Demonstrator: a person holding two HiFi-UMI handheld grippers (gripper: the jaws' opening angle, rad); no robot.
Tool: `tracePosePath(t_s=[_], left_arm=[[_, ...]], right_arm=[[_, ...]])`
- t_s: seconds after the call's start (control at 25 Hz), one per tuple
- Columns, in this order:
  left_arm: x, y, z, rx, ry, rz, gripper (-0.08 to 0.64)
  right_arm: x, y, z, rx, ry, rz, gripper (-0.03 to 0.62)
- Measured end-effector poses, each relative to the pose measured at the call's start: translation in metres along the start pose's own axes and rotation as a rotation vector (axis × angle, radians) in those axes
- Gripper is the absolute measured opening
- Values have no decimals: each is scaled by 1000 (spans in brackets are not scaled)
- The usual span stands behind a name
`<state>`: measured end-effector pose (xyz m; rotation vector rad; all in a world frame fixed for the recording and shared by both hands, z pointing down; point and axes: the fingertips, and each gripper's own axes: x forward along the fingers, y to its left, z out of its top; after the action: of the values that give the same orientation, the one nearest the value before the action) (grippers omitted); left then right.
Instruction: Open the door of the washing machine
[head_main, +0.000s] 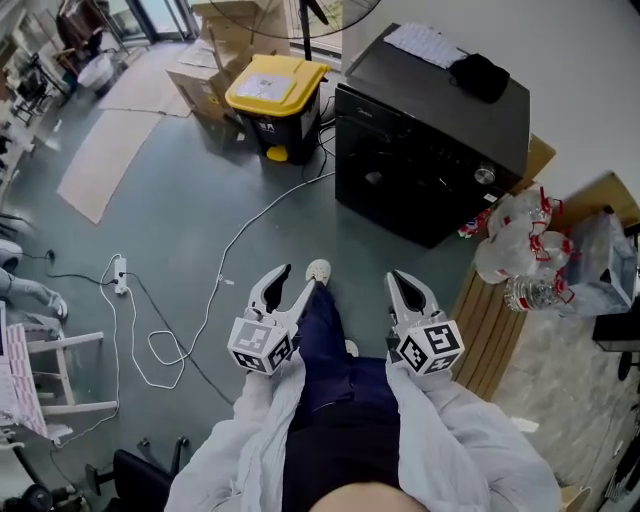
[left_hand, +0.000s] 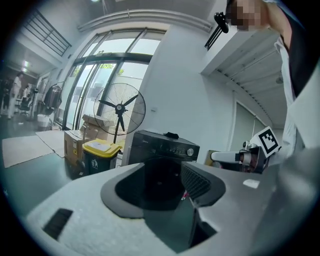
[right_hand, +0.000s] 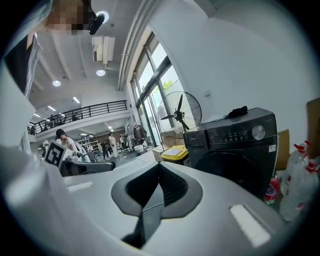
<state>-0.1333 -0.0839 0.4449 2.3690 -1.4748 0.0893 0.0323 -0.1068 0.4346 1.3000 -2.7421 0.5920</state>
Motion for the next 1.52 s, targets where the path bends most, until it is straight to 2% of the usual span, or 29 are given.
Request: tracePosePath(t_s=[0.16,0.56,0.76,0.92,1.2,1.52], left_arm=[[41,23,10,4,18,-35,218],[163,113,67,19,62,-121,218],[217,158,90,49,88,-169,218],[263,181,96,105,142,-235,218],[335,187,82,188,231,-371,216],[407,190,15,200,387,-480,215]], right_arm=[[34,-24,11,20,-1,-33,11],[168,-81,72,54,-32,-109,11],[227,-102,84,79,-35,-141,11],[254,-120,88,102,-34,-198,11],[268,-159,89,106,-16,-298,11],[297,-202,73,134,40,-366,11]])
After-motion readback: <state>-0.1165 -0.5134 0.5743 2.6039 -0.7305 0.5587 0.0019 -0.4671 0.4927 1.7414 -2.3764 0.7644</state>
